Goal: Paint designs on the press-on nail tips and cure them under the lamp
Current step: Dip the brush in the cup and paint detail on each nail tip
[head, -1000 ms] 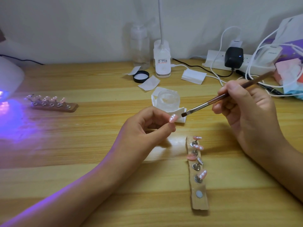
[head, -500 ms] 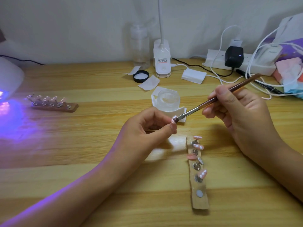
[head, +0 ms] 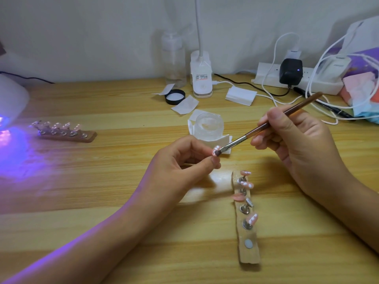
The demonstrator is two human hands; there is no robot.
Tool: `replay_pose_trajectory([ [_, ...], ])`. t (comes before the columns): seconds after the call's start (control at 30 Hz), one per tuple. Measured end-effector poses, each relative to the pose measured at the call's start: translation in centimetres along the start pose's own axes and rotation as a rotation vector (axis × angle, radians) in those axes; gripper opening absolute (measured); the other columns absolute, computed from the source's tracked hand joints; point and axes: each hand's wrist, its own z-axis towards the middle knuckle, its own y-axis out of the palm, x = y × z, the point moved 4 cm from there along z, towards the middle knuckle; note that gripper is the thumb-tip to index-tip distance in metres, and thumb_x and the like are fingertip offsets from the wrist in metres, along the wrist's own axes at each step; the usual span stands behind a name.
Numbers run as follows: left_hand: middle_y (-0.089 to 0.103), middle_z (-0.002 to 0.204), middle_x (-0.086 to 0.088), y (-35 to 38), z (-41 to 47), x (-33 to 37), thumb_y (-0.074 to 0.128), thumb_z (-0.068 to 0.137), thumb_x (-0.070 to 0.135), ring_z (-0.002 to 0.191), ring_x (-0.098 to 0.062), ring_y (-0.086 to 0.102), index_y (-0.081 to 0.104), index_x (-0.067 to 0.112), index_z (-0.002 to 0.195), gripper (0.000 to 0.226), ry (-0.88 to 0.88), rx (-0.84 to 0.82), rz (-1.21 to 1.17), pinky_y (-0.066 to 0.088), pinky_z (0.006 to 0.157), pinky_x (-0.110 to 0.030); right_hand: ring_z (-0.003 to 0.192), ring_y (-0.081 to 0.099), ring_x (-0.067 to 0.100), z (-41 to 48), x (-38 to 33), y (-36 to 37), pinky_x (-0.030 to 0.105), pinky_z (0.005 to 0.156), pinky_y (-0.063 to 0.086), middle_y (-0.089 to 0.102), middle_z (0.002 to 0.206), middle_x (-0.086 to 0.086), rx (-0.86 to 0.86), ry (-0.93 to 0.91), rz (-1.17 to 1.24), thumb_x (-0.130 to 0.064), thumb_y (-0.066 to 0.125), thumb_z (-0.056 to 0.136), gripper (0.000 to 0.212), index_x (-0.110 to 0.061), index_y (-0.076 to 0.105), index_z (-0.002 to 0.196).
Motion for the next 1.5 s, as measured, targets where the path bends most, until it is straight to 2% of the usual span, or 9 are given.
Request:
replay_pose_trajectory([
  [0.3, 0.076, 0.086, 0.003, -0.1, -0.1, 0.0, 0.070, 0.080, 0.031, 0.080, -0.005, 0.067, 0.070, 0.030, 0.083, 0.003, -0.029, 0.013, -0.012, 0.053, 0.076, -0.022, 0.068, 0.069, 0.015, 0.1, -0.1, -0.6, 0.021, 0.065, 0.053, 0.072, 0.070, 0.005, 0.128, -0.052, -0.061, -0.046, 0.068, 0.080, 0.032, -0.014, 0.065, 0.089],
  [0.43, 0.077, 0.089, 0.002, 0.0, -0.3, 0.4, 0.070, 0.081, 0.026, 0.087, -0.006, 0.069, 0.070, 0.034, 0.084, 0.008, -0.017, 0.027, -0.057, 0.053, 0.075, -0.017, 0.070, 0.068, 0.014, 0.4, -0.1, -1.4, 0.020, 0.068, 0.053, 0.072, 0.072, 0.004, 0.173, -0.031, -0.032, -0.039, 0.064, 0.087, 0.021, -0.019, 0.067, 0.085],
  [0.6, 0.077, 0.092, 0.000, 0.3, -1.1, 1.8, 0.077, 0.082, 0.019, 0.089, -0.008, 0.070, 0.065, 0.024, 0.081, 0.013, 0.110, 0.033, -0.145, 0.050, 0.076, -0.014, 0.071, 0.068, 0.010, 0.5, 0.0, -2.1, 0.020, 0.069, 0.054, 0.072, 0.071, 0.001, 0.224, 0.007, 0.032, -0.038, 0.063, 0.090, 0.020, -0.020, 0.068, 0.084],
  [0.7, 0.061, 0.085, 0.010, 1.0, -2.6, 3.0, 0.074, 0.079, 0.029, 0.082, -0.020, 0.057, 0.065, 0.030, 0.077, 0.009, 0.314, -0.068, 0.083, 0.047, 0.078, -0.033, 0.070, 0.068, 0.010, 0.6, 0.1, -2.4, 0.019, 0.068, 0.054, 0.072, 0.070, 0.001, 0.260, 0.024, 0.057, -0.033, 0.060, 0.096, 0.020, -0.016, 0.066, 0.086],
  [0.87, 0.051, 0.068, 0.003, 3.1, -4.6, 3.6, 0.077, 0.082, 0.029, 0.069, -0.016, 0.049, 0.068, 0.021, 0.074, 0.014, 0.526, -0.327, 0.505, 0.037, 0.066, -0.022, 0.070, 0.068, 0.009, 0.3, -0.1, -2.8, 0.018, 0.066, 0.053, 0.072, 0.070, 0.001, 0.304, 0.046, 0.068, -0.030, 0.058, 0.098, 0.021, -0.014, 0.066, 0.087],
  [1.0, 0.054, 0.063, 0.007, 3.4, -4.5, 2.7, 0.080, 0.081, 0.029, 0.066, -0.010, 0.048, 0.073, 0.019, 0.073, 0.015, 0.488, -0.397, 0.600, 0.035, 0.062, -0.015, 0.071, 0.069, 0.010, -0.1, -0.3, -2.9, 0.018, 0.066, 0.054, 0.073, 0.071, 0.001, 0.304, 0.043, 0.056, -0.031, 0.058, 0.097, 0.020, -0.014, 0.066, 0.089],
  [1.13, 0.048, 0.063, 0.015, 2.4, -3.6, 2.2, 0.078, 0.081, 0.032, 0.066, -0.006, 0.047, 0.077, 0.023, 0.082, 0.009, 0.385, -0.502, 0.586, 0.039, 0.061, -0.022, 0.071, 0.070, 0.011, 0.1, -0.2, -2.9, 0.018, 0.066, 0.054, 0.073, 0.071, 0.002, 0.297, 0.043, 0.050, -0.032, 0.059, 0.096, 0.020, -0.014, 0.065, 0.089],
  [1.3, 0.052, 0.067, 0.011, 0.5, -2.2, 1.7, 0.075, 0.079, 0.036, 0.066, -0.005, 0.048, 0.073, 0.029, 0.083, 0.009, 0.297, -0.189, 0.647, 0.033, 0.061, -0.013, 0.073, 0.070, 0.012, 0.4, 0.0, -2.7, 0.019, 0.066, 0.054, 0.073, 0.071, 0.003, 0.275, 0.032, 0.051, -0.040, 0.063, 0.088, 0.025, -0.015, 0.066, 0.088],
  [1.5, 0.051, 0.082, 0.020, 1.4, -2.5, 1.6, 0.066, 0.079, 0.054, 0.084, -0.001, 0.050, 0.067, 0.037, 0.098, 0.026, 0.322, -0.137, 0.824, 0.043, 0.068, -0.021, 0.078, 0.070, 0.012, 0.3, -0.2, -2.5, 0.020, 0.071, 0.054, 0.074, 0.077, 0.002, 0.260, -0.018, -0.023, -0.031, 0.056, 0.098, 0.017, -0.017, 0.065, 0.094],
])
